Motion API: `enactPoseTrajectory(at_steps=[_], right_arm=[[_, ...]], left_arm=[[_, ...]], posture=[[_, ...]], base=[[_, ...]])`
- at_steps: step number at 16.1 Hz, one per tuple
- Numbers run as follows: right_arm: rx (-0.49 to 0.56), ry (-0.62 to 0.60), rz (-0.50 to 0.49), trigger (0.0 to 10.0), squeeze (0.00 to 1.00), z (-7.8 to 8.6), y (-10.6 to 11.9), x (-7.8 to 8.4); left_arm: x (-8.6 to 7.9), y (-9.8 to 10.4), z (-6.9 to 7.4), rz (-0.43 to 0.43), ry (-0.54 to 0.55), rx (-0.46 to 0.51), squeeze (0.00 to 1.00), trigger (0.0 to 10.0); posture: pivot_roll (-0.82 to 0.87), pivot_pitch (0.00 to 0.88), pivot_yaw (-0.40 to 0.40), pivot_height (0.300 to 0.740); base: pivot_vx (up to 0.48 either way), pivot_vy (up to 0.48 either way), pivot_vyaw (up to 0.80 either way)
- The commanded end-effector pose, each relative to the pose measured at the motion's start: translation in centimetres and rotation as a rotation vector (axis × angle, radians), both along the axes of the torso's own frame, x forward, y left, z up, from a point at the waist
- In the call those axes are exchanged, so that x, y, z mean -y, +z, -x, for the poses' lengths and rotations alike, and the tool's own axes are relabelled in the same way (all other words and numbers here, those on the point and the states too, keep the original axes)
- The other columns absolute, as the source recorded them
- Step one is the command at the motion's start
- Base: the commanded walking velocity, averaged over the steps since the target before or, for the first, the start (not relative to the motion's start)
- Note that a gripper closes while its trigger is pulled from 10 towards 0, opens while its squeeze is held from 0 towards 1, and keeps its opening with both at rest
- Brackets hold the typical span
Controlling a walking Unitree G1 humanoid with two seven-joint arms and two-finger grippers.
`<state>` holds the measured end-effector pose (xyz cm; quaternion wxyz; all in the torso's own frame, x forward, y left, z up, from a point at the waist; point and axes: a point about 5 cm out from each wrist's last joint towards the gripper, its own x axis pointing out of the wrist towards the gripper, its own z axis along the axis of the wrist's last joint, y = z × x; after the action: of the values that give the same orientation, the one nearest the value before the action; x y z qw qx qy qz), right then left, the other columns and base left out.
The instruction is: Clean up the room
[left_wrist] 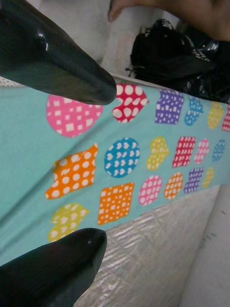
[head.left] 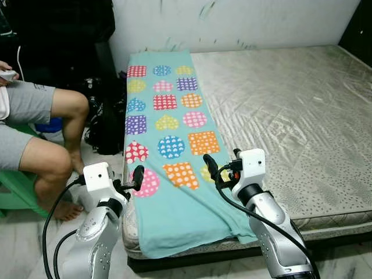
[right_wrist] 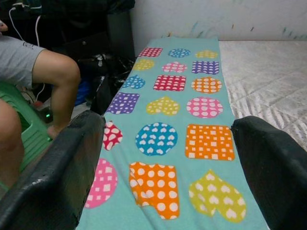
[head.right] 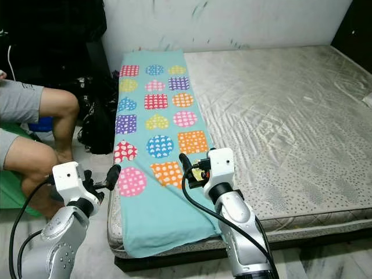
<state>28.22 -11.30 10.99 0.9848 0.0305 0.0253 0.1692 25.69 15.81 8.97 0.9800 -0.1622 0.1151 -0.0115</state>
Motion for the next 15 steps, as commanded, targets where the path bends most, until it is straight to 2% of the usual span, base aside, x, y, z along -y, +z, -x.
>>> enactPoseTrajectory(at_steps=[1,15], right_arm=[[0.014,0.01,-0.002,10.0,0.0,0.13,0.5,-0.2],[0.008,0.03,-0.012,10.0,0.0,0.12,0.63,-0.44]], left_arm=[[-0.14,0.29,0.19,0.001,0.008,0.001,0.0,10.0],[-0.11,0.43,0.17,0.02,0.028,-0.012,0.0,10.0]], posture=[[-0.11,0.08,0.019,0.74],[-0.11,0.098,0.011,0.735]], base=[[0.0,0.0,0.0],[0.0,0.0,0.0]])
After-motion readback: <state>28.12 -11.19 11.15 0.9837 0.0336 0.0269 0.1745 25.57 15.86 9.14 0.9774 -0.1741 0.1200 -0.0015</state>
